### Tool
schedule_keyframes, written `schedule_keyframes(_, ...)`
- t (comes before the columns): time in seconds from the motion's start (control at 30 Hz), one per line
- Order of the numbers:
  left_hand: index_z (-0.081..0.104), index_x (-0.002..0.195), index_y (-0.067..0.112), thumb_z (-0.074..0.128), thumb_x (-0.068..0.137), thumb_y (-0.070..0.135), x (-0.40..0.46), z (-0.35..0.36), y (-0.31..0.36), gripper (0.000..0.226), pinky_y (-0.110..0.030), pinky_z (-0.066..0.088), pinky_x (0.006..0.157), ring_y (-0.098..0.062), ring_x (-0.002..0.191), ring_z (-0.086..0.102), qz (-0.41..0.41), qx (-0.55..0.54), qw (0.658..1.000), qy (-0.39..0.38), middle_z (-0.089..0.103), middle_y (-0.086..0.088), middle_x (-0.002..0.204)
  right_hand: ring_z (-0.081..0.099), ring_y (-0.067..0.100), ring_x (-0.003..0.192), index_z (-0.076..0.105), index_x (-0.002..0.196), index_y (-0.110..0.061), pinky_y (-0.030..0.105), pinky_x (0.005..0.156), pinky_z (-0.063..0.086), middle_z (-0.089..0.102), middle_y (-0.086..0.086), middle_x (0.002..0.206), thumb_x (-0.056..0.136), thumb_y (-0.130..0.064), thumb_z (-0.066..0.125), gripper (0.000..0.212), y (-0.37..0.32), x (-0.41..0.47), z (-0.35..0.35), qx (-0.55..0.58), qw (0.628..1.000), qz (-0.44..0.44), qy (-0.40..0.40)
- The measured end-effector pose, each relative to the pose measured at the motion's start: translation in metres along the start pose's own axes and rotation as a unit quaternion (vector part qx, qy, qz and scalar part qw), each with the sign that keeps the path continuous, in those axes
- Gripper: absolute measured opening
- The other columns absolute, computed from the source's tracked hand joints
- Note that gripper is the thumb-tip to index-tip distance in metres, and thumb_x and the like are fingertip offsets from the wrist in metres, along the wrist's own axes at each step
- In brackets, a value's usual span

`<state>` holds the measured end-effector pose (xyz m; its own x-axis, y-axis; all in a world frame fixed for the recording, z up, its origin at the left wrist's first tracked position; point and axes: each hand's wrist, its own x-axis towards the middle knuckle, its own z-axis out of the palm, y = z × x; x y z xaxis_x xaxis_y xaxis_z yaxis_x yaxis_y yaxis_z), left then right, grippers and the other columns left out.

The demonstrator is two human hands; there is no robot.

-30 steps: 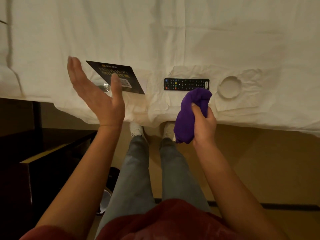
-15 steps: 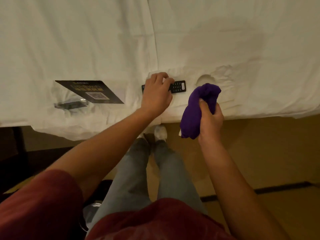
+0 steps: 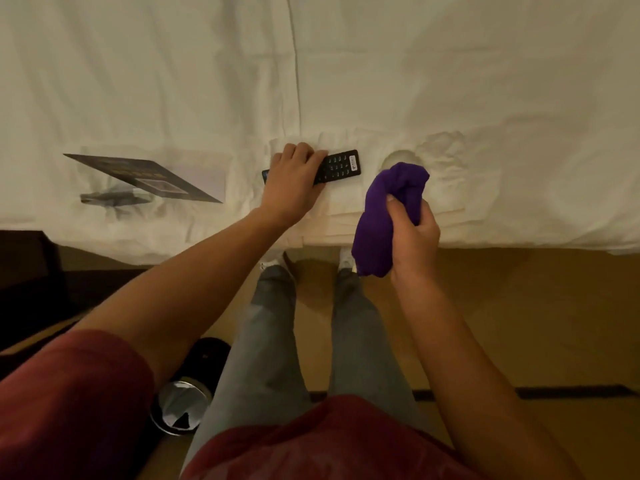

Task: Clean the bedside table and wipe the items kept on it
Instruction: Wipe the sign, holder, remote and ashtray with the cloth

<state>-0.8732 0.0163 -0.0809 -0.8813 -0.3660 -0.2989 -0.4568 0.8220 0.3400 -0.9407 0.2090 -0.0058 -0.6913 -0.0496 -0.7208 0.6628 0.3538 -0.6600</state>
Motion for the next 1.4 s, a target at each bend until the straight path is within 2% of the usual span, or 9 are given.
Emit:
schedule_keyframes(0.17,0.049,0.148,0.011,0.067,0.096,0.03,-0.025,-0.022,0.032,0.058,-0.035,0.045,0.103,-0.026,0.119,0.052,-0.101,-0.206,0.973,0.026,0.056,-0.012,0.132,0.076,0.008,0.087,0.075,0.09,-0.045,0.028,0.07,0.058,0.079,-0.011,0.094,0.084,-0.039,0.075,0.008,-0.036,0.017,-0.013,0.016,0.999,-0.026,-0.015)
schedule_keyframes(0.37,0.061,0.14,0.023,0.053,0.104,0.039,-0.057,-0.064,0.074,0.04,-0.029,0.056,0.079,-0.016,0.092,0.065,-0.204,-0.627,0.751,-0.036,0.072,0.002,0.113,0.073,0.005,0.094,0.07,0.1,-0.044,0.032,0.078,0.061,0.076,-0.018,0.099,0.09,-0.039,0.072,0.011,-0.085,0.018,-0.005,-0.037,0.985,-0.16,-0.053)
schedule_keyframes(0.5,0.07,0.124,0.012,0.047,0.106,0.045,-0.063,-0.074,0.097,0.044,-0.029,0.056,0.078,-0.019,0.087,0.067,-0.236,-0.7,0.674,-0.026,0.074,-0.004,0.097,0.069,0.008,0.098,0.069,0.115,-0.027,0.036,0.089,0.059,0.073,-0.007,0.106,0.092,-0.041,0.07,0.027,-0.104,0.016,0.015,-0.133,0.96,-0.242,-0.039)
schedule_keyframes(0.67,0.076,0.108,0.016,0.054,0.101,0.047,-0.05,-0.088,0.1,0.038,-0.037,0.06,0.088,-0.023,0.095,0.075,-0.298,-0.722,0.616,0.097,0.078,-0.008,0.1,0.062,0.003,0.089,0.066,0.11,-0.028,0.009,0.077,0.045,0.066,-0.006,0.102,0.092,-0.042,0.069,0.023,-0.086,-0.029,0.042,-0.215,0.921,-0.323,-0.041)
schedule_keyframes(0.83,0.059,0.135,0.005,0.044,0.106,0.048,-0.047,-0.099,0.071,0.054,-0.028,0.057,0.076,-0.016,0.083,0.067,-0.292,-0.851,0.431,0.06,0.073,-0.007,0.11,0.06,-0.002,0.083,0.068,0.104,-0.024,0.006,0.071,0.043,0.064,-0.004,0.094,0.093,-0.039,0.069,0.019,-0.041,-0.081,0.038,-0.24,0.921,-0.289,-0.106)
schedule_keyframes(1.07,0.06,0.13,-0.002,0.044,0.109,0.03,-0.069,-0.095,0.085,0.042,-0.048,0.049,0.103,-0.03,0.11,0.061,-0.259,-0.799,0.542,0.036,0.064,-0.02,0.118,0.062,0.002,0.092,0.069,0.12,-0.017,0.008,0.079,0.046,0.065,-0.002,0.107,0.093,-0.036,0.071,0.033,-0.097,-0.041,0.073,-0.168,0.934,-0.312,0.046)
schedule_keyframes(1.2,0.062,0.125,0.0,0.038,0.111,0.023,-0.058,-0.108,0.088,0.036,-0.05,0.047,0.11,-0.028,0.112,0.061,-0.241,-0.773,0.581,0.08,0.064,-0.02,0.118,0.061,0.0,0.087,0.069,0.119,-0.017,0.009,0.074,0.047,0.067,-0.002,0.103,0.095,-0.037,0.067,0.032,-0.119,-0.023,0.091,-0.192,0.922,-0.335,0.038)
schedule_keyframes(1.33,0.072,0.114,0.012,0.052,0.104,0.03,-0.047,-0.112,0.071,0.029,-0.034,0.059,0.083,-0.02,0.095,0.071,-0.268,-0.779,0.56,0.085,0.075,-0.008,0.099,0.057,-0.004,0.076,0.066,0.102,-0.025,0.005,0.069,0.042,0.062,-0.009,0.089,0.095,-0.039,0.067,0.015,-0.069,-0.056,0.075,-0.213,0.924,-0.318,-0.014)
schedule_keyframes(1.4,0.07,0.121,0.009,0.054,0.103,0.033,-0.051,-0.107,0.063,0.034,-0.034,0.059,0.087,-0.021,0.098,0.071,-0.291,-0.8,0.521,0.058,0.074,-0.01,0.102,0.06,-0.001,0.078,0.062,0.096,-0.032,0.008,0.067,0.041,0.063,-0.01,0.086,0.095,-0.04,0.067,0.009,-0.044,-0.066,0.059,-0.23,0.932,-0.272,-0.062)
